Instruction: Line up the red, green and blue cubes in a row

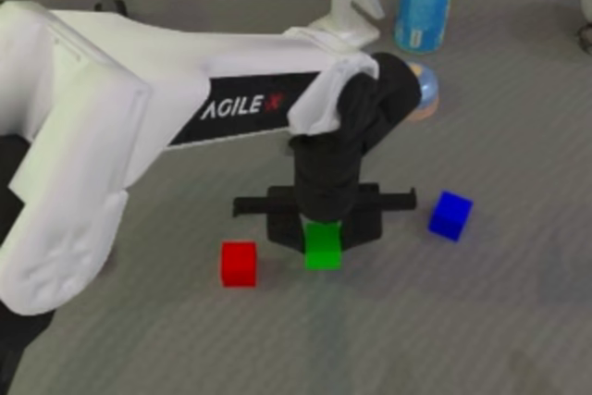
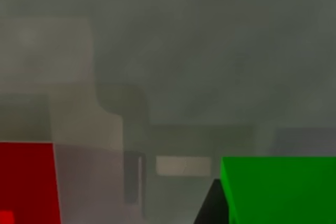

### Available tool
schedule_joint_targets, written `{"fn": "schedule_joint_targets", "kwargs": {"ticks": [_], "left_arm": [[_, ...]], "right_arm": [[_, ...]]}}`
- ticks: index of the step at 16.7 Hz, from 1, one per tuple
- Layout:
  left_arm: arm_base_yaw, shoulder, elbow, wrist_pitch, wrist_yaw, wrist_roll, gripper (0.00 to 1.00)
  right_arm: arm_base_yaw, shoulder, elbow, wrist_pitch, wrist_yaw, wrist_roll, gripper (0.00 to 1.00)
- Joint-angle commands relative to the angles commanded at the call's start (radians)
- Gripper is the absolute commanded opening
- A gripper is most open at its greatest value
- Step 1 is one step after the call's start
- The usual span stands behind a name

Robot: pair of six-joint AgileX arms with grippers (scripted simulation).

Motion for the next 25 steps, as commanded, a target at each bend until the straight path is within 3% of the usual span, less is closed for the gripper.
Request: {"fn": "schedule_joint_targets", "kwargs": {"ticks": [13,25], "left_arm": [[0.0,0.0,0.0,0.0,0.0,0.0,0.98],[0.003,-0.01,0.035,-0.042,0.0,-0.001,1.0]], "right_arm": [[0.0,0.0,0.0,0.0,0.0,0.0,1.0],[0.0,0.0,0.0,0.0,0.0,0.0,1.0]]}}
